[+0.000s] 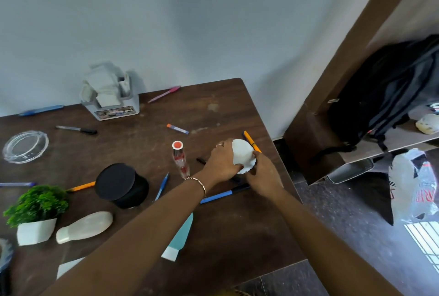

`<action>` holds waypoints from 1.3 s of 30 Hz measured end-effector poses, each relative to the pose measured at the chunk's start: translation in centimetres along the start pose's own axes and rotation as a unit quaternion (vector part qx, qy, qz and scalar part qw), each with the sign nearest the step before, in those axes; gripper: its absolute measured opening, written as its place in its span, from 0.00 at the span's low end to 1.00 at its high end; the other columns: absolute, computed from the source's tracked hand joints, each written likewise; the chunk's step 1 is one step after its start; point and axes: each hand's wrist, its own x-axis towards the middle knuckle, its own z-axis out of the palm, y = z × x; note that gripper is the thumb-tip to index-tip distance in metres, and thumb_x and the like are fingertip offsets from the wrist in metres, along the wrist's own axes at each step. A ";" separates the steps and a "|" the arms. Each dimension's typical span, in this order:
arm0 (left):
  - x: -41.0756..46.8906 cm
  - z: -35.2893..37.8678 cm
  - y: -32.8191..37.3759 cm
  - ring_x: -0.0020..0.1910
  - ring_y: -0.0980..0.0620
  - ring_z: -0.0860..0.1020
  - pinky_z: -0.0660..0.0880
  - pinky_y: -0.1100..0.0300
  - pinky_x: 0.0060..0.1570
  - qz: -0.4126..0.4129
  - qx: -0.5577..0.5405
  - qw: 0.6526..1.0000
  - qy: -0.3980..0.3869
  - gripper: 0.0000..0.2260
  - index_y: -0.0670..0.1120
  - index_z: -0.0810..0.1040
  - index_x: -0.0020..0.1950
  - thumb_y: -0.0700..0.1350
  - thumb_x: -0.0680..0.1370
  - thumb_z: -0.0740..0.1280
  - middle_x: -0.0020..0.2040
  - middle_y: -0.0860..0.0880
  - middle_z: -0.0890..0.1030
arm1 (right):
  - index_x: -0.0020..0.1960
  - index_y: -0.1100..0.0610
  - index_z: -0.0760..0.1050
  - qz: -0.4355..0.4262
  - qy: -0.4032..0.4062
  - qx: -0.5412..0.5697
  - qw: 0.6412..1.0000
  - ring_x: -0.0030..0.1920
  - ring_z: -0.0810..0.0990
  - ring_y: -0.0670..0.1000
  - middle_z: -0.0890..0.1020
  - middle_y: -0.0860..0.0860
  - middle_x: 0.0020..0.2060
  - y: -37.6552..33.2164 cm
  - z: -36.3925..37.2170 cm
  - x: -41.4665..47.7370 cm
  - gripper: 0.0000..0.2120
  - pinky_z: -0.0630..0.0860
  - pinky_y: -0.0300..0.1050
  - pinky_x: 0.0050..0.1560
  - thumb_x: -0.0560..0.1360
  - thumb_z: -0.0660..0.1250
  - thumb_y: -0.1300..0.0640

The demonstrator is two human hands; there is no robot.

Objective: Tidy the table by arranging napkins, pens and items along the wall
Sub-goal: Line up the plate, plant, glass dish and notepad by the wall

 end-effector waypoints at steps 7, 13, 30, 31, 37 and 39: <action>2.0 1.1 1.3 0.68 0.40 0.63 0.70 0.46 0.59 -0.027 0.110 0.993 0.016 0.42 0.46 0.58 0.74 0.59 0.68 0.74 0.72 0.43 0.63 | 0.72 0.57 0.63 0.008 0.000 0.021 1.000 0.61 0.76 0.58 0.77 0.57 0.61 0.7 0.0 0.4 0.29 0.75 0.54 0.58 0.72 0.66 0.63; 2.4 1.4 1.0 0.66 0.40 0.65 0.72 0.45 0.56 -0.014 0.150 0.989 0.007 0.42 0.44 0.57 0.73 0.61 0.69 0.72 0.71 0.43 0.63 | 0.72 0.55 0.65 0.021 0.000 0.049 0.999 0.64 0.74 0.56 0.75 0.54 0.65 0.8 -0.1 0.3 0.26 0.72 0.52 0.62 0.75 0.66 0.59; 0.4 0.2 -0.7 0.72 0.44 0.61 0.63 0.47 0.70 -0.024 -0.130 0.990 0.051 0.38 0.41 0.54 0.75 0.57 0.75 0.68 0.72 0.42 0.63 | 0.60 0.59 0.75 0.100 -0.044 0.410 0.906 0.54 0.82 0.52 0.82 0.56 0.54 -2.1 -0.8 0.9 0.10 0.80 0.44 0.53 0.81 0.60 0.62; 0.0 0.1 -0.6 0.71 0.45 0.62 0.65 0.48 0.69 -0.019 -0.169 0.983 0.069 0.37 0.42 0.54 0.75 0.55 0.75 0.69 0.71 0.43 0.64 | 0.60 0.59 0.75 0.069 -0.036 0.379 0.922 0.54 0.82 0.51 0.83 0.55 0.54 -2.3 -1.0 0.9 0.09 0.79 0.45 0.55 0.81 0.61 0.61; -2.2 -2.9 0.6 0.60 0.48 0.78 0.79 0.54 0.50 -0.090 -0.557 0.823 0.070 0.31 0.49 0.62 0.70 0.63 0.74 0.65 0.64 0.47 0.76 | 0.60 0.57 0.78 -0.244 0.056 0.058 0.966 0.51 0.82 0.50 0.84 0.51 0.51 -5.7 -2.4 -0.2 0.14 0.78 0.48 0.55 0.77 0.61 0.64; -2.6 -4.5 0.5 0.59 0.47 0.80 0.80 0.51 0.50 -0.085 -0.624 0.773 0.073 0.33 0.49 0.66 0.70 0.66 0.71 0.65 0.62 0.46 0.79 | 0.59 0.60 0.80 -0.336 0.095 -0.030 0.937 0.52 0.83 0.54 0.84 0.55 0.52 -7.2 -2.4 -1.1 0.15 0.78 0.50 0.58 0.75 0.61 0.65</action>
